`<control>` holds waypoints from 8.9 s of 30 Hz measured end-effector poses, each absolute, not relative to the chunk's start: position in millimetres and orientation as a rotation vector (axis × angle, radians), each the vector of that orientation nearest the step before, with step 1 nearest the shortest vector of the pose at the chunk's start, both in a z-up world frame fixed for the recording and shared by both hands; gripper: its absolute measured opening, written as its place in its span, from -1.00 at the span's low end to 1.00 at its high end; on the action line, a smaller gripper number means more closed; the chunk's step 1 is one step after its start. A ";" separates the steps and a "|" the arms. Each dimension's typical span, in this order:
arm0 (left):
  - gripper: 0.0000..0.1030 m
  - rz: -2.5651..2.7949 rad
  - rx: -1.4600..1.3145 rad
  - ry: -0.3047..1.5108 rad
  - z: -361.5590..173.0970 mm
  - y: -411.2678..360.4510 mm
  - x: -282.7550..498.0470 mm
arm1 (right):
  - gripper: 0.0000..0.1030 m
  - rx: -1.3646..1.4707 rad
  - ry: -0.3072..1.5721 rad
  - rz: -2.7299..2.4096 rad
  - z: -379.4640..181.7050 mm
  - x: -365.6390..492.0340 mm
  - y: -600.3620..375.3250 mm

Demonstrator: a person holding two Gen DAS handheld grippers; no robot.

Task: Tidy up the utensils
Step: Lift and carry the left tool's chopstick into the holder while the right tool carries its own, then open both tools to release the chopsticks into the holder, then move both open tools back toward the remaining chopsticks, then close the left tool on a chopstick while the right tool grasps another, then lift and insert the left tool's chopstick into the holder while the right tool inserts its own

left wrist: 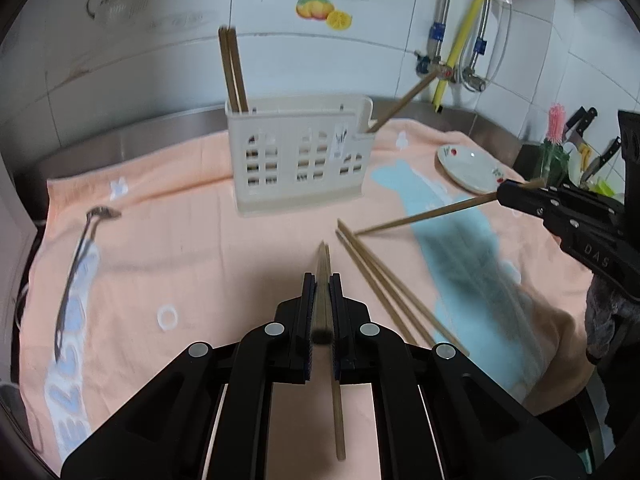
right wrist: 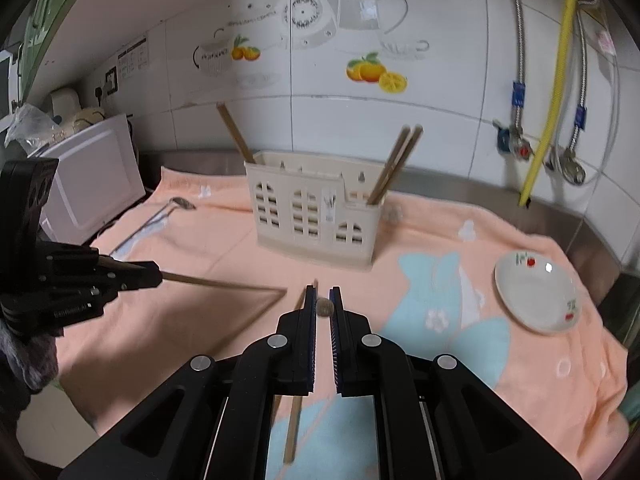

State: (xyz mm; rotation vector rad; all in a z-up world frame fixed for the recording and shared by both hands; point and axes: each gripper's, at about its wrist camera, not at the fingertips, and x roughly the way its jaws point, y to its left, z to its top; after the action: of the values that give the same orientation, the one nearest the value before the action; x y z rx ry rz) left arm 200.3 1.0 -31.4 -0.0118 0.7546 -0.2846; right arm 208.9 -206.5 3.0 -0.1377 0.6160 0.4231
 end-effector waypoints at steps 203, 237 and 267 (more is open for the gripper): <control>-0.89 -0.259 -0.025 0.955 -144.5 -23.5 177.7 | -0.87 -0.131 0.699 0.406 -55.0 184.4 -200.9; -0.90 -0.310 -0.008 0.687 2.1 -5.9 214.1 | -0.87 -0.192 0.599 0.457 53.7 233.7 -185.4; -0.90 -0.227 -0.019 0.459 134.1 11.2 308.9 | -0.87 -0.164 0.661 0.400 93.8 341.1 -181.7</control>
State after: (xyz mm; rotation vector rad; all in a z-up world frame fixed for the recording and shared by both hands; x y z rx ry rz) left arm 308.9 11.2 134.1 -0.0187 0.4587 -0.2269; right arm 341.1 -181.7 93.8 -0.1636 0.6607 0.4001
